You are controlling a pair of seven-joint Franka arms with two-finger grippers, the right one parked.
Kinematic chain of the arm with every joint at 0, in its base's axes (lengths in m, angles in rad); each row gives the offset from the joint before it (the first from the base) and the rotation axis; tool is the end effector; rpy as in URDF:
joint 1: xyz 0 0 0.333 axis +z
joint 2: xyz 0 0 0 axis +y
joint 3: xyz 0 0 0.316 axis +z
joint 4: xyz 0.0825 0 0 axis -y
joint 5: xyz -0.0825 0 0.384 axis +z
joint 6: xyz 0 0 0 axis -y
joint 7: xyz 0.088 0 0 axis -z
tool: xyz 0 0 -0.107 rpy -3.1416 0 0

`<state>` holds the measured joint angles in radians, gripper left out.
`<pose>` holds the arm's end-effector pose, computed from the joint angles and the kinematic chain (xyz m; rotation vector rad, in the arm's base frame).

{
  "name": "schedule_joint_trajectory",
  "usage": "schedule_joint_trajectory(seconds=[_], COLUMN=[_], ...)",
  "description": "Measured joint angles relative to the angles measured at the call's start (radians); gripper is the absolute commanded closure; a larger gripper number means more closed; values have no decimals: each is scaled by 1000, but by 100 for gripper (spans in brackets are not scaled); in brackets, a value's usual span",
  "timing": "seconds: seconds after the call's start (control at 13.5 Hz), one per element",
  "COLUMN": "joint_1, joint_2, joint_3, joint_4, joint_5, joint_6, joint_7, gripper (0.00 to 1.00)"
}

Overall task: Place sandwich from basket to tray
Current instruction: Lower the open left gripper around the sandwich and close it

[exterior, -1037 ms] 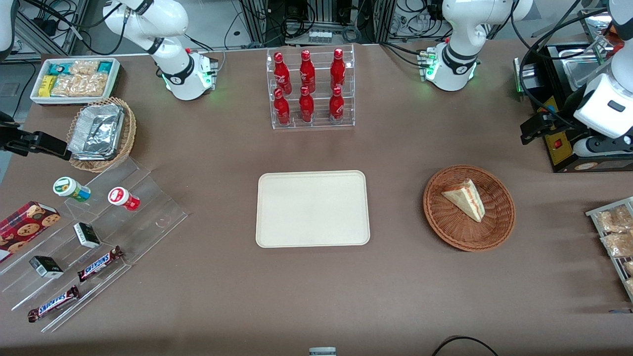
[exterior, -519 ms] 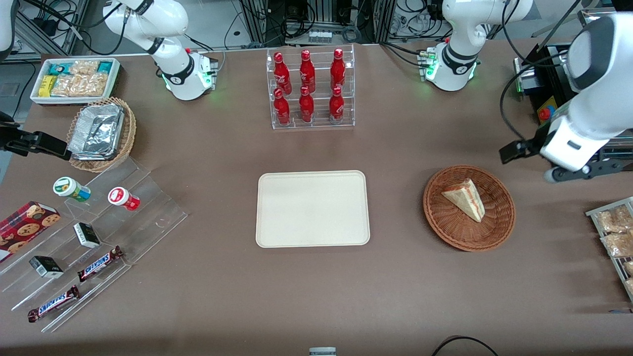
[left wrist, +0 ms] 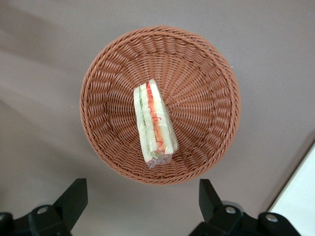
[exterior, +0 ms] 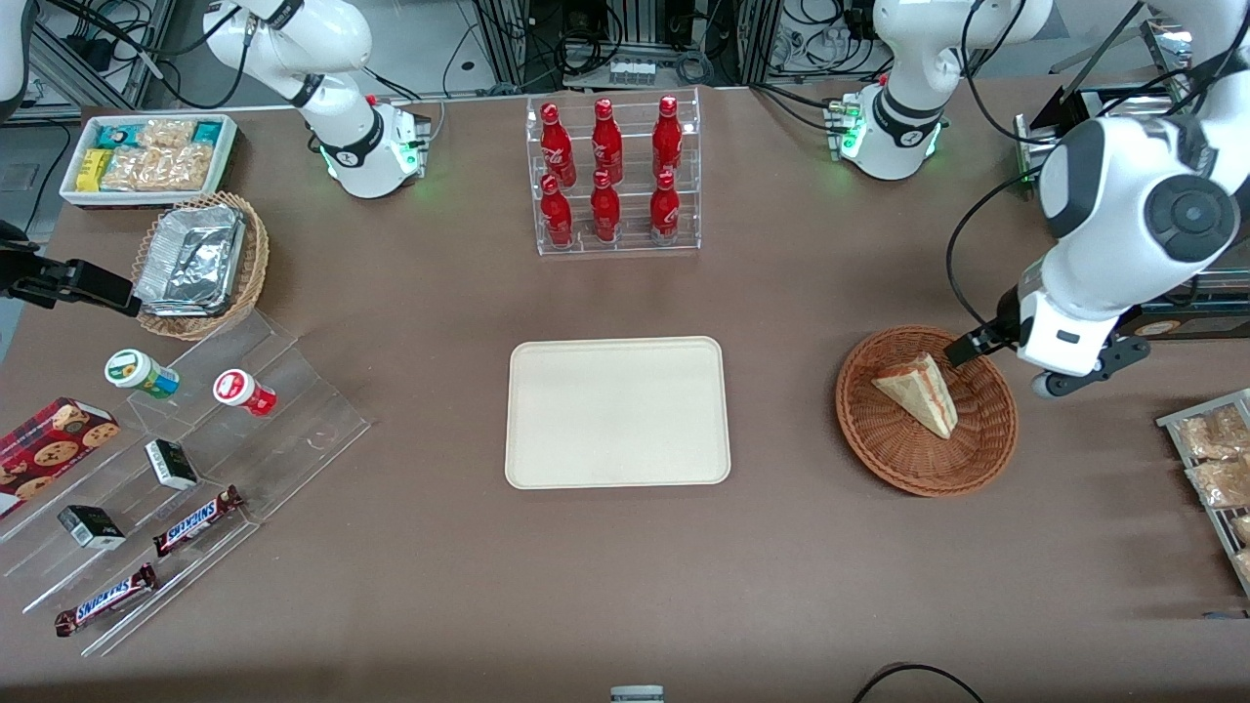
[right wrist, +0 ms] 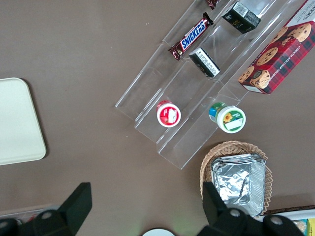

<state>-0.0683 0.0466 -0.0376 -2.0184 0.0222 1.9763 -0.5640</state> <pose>0.5496 -0.0568 0.4210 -3.0155 -0.6876 0.1203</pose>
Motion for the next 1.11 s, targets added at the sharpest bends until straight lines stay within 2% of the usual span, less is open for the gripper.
schedule_joint_trajectory(seconds=[0.22,0.52,1.11], joint_1=[-1,-3,-18], joint_2=[18,36,63], joint_3=[0,0,-1], joint_4=[-43,-159,-246], joint_5=[0,0,0], joint_6=[63,240,394], joint_7=[-99,-176,-281], gripper=[0,0,0])
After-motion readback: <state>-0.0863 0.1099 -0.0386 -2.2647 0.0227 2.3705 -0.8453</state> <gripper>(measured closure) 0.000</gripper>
